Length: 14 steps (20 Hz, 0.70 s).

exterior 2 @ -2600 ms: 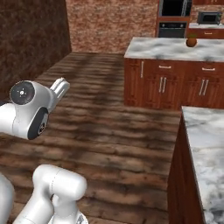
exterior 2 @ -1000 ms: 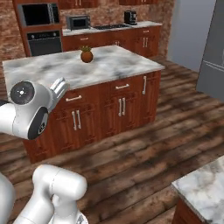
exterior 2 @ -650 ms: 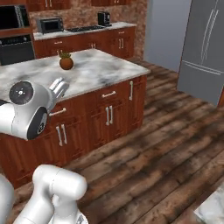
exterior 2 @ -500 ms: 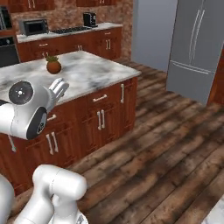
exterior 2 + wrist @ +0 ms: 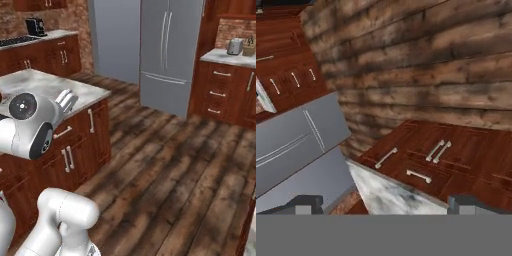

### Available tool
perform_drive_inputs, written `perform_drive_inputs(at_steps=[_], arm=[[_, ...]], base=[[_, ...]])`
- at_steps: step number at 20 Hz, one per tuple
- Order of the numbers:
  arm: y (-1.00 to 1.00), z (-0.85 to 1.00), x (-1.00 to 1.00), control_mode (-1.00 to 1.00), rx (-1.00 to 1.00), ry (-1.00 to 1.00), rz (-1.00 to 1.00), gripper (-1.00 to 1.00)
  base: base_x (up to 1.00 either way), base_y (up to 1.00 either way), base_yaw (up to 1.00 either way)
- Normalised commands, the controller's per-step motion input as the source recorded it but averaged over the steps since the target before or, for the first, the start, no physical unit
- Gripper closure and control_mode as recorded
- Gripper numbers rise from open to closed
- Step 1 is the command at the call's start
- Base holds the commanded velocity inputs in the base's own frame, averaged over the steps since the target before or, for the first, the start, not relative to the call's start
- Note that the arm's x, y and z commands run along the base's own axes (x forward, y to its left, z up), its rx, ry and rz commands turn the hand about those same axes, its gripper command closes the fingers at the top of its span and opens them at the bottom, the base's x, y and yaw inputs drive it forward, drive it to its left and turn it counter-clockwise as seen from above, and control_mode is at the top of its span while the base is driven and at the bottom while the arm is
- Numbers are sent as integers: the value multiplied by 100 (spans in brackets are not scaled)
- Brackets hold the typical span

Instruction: Retrieve the tupperware and aluminum foil from the cabinet and place them on the dining counter near the plate with tomato and eggplant to prepare for storing leftovers.

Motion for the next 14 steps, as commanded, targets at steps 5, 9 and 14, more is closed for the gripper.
perform_drive_inputs(at_steps=[5,9,14], arm=[[0,0,0,100,0,0,0,-100],[0,0,0,100,0,0,0,-100],[0,0,0,100,0,0,0,-100]], base=[[100,-10,-47],[100,-12,-45],[100,-7,-42]])
